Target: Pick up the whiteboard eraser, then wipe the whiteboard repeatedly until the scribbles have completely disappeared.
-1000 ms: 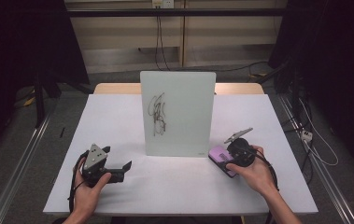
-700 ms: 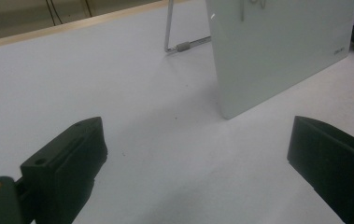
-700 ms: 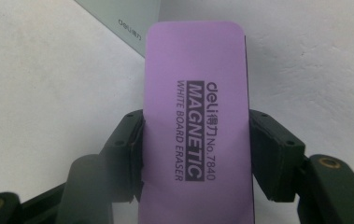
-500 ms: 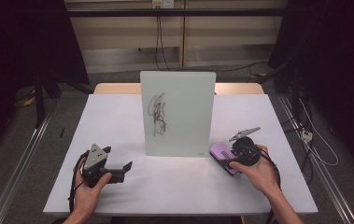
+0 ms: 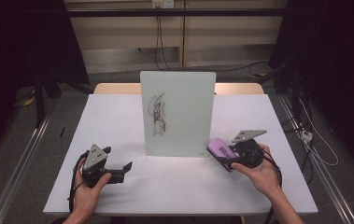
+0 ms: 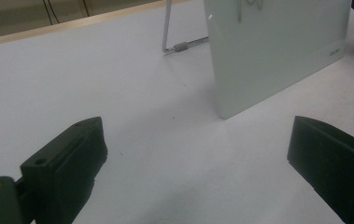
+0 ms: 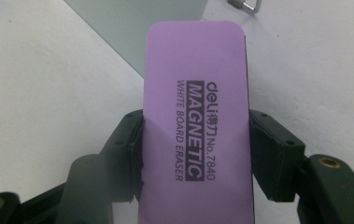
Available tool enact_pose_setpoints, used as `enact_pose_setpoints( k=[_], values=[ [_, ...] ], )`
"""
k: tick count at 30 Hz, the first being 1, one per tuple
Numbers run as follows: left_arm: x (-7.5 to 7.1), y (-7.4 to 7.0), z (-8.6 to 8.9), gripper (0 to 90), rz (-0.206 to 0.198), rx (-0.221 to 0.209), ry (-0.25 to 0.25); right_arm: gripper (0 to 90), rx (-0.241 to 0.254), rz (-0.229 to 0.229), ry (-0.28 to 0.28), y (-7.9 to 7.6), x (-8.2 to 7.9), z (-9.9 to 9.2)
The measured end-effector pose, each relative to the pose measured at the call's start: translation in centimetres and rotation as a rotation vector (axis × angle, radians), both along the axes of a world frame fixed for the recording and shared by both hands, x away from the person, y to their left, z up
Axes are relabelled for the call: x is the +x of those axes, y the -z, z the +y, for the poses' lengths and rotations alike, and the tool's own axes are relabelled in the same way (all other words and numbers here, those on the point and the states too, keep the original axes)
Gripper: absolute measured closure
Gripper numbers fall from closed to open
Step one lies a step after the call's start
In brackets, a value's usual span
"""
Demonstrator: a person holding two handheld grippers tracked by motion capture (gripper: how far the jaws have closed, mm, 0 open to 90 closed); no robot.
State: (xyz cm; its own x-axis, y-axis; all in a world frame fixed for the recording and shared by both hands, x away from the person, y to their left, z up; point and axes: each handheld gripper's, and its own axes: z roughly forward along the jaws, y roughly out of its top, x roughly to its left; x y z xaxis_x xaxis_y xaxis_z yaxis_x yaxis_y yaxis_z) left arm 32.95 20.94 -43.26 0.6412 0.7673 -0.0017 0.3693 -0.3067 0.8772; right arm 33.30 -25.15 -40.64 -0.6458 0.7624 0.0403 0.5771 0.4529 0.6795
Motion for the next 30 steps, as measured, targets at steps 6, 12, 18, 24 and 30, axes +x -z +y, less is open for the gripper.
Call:
enact_pose_setpoints(
  k=[6, 12, 18, 24, 30],
  values=[
    [0.2, 0.2, 0.4, 4.5, 0.009, -0.007, -0.005, 41.8, 0.031, -0.043, -0.009, -0.7, -0.2, -0.5],
    [0.1, 0.0, 0.4, 4.5, -0.001, -0.008, -0.005, 41.8, 0.043, -0.064, -0.043, -0.9, -0.5, -0.1],
    [0.1, 0.0, 0.2, 4.5, 0.004, -0.001, 0.001, 41.9, 0.055, -0.089, -0.06, -1.2, -0.7, 0.1],
    [0.0, 0.0, 0.2, 4.5, -0.001, 0.005, -0.006, 41.8, 0.068, -0.108, -0.08, -1.5, -0.9, 0.5],
    [0.1, 0.2, 0.1, 4.5, 0.002, 0.013, 0.0, 41.8, 0.084, -0.124, -0.104, -1.8, -0.7, 1.4]
  ],
)
